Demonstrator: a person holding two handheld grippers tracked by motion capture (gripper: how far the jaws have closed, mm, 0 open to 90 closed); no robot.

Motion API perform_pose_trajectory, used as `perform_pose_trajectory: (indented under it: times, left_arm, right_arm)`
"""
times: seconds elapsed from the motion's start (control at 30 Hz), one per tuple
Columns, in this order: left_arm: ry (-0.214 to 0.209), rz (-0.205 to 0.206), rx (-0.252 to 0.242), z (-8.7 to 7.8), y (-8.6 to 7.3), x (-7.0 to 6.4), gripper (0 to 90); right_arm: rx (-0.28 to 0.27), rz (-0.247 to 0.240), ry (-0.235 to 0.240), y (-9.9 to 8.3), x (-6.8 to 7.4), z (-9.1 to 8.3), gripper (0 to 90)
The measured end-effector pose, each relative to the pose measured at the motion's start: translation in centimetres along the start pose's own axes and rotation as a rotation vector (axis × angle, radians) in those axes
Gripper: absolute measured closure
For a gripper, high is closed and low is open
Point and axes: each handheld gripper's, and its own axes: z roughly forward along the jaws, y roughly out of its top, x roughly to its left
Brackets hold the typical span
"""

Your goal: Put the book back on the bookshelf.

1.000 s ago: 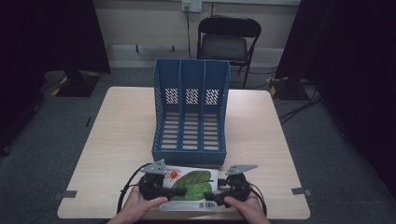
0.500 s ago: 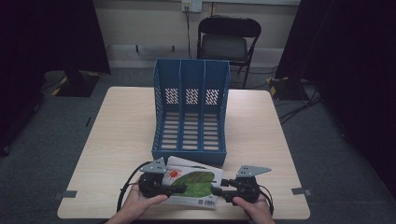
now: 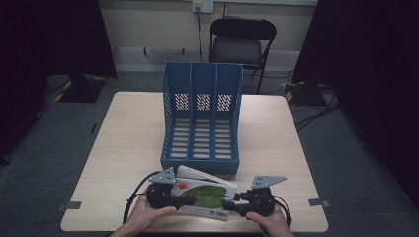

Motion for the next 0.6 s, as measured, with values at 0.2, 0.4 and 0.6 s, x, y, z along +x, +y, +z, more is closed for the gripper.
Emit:
perform_pose_trajectory:
  times: [0.2,0.4,0.6]
  left_arm:
    - [0.018,0.008,0.006,0.0,0.0,-0.2,61.9]
    - [0.061,0.011,0.026,0.0,-0.2,-0.3,53.5]
    - [0.117,-0.031,0.009,-0.6,-0.6,0.3,50.4]
  right_arm:
    - [0.024,-0.036,-0.034,0.2,0.3,0.7,63.8]
    - [0.056,-0.194,-0.163,0.5,2.5,0.7,65.6]
    - [0.055,-0.191,-0.180,0.5,2.4,0.2,66.8]
